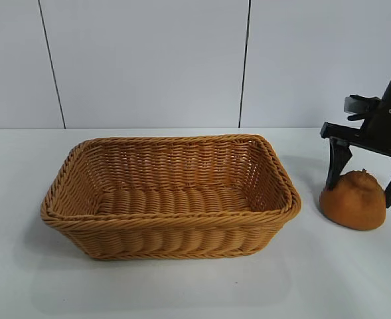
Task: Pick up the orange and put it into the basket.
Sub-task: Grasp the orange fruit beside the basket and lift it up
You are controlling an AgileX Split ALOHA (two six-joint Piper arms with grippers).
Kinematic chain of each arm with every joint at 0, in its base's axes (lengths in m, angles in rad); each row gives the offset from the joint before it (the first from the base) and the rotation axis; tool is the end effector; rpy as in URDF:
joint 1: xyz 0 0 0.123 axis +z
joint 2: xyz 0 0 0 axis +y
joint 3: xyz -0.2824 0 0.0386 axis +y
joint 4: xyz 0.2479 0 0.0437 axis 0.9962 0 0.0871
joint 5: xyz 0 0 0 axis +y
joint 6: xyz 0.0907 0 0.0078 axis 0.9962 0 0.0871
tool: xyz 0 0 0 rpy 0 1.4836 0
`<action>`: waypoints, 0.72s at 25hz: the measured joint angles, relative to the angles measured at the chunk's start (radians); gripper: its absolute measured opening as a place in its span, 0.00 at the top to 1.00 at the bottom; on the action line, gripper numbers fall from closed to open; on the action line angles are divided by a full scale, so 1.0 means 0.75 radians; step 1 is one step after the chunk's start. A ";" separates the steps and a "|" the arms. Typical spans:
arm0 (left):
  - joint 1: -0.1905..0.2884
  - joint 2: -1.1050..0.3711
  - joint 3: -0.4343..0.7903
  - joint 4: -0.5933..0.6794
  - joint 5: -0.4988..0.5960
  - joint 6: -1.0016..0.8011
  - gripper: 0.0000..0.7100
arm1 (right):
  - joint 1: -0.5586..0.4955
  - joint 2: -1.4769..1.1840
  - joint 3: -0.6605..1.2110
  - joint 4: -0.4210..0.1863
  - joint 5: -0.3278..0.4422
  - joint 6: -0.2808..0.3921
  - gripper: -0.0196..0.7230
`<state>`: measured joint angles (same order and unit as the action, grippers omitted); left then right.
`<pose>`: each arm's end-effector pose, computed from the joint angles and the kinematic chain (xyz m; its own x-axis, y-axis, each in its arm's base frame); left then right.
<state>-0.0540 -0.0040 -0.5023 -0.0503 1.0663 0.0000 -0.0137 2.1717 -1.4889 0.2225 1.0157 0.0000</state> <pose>-0.0062 -0.0037 0.2774 -0.4564 0.0003 -0.8898 0.0820 0.9958 -0.0417 0.4089 0.0115 0.1222 -0.9902 0.1299 0.0513 0.1371 0.9736 0.1827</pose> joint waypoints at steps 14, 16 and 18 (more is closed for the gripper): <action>0.000 0.000 0.000 0.000 0.000 0.000 0.11 | 0.000 -0.119 -0.233 0.060 0.182 -0.092 0.93; 0.000 0.000 0.000 0.000 0.000 0.000 0.11 | 0.000 -0.156 -0.302 0.065 0.218 -0.092 0.93; 0.000 0.000 0.000 0.000 0.000 0.000 0.11 | 0.000 -0.180 -0.353 0.067 0.249 -0.092 0.93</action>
<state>-0.0540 -0.0040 -0.5023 -0.0503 1.0663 0.0000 -0.0137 2.0363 -1.7539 0.2731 1.2025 -0.0690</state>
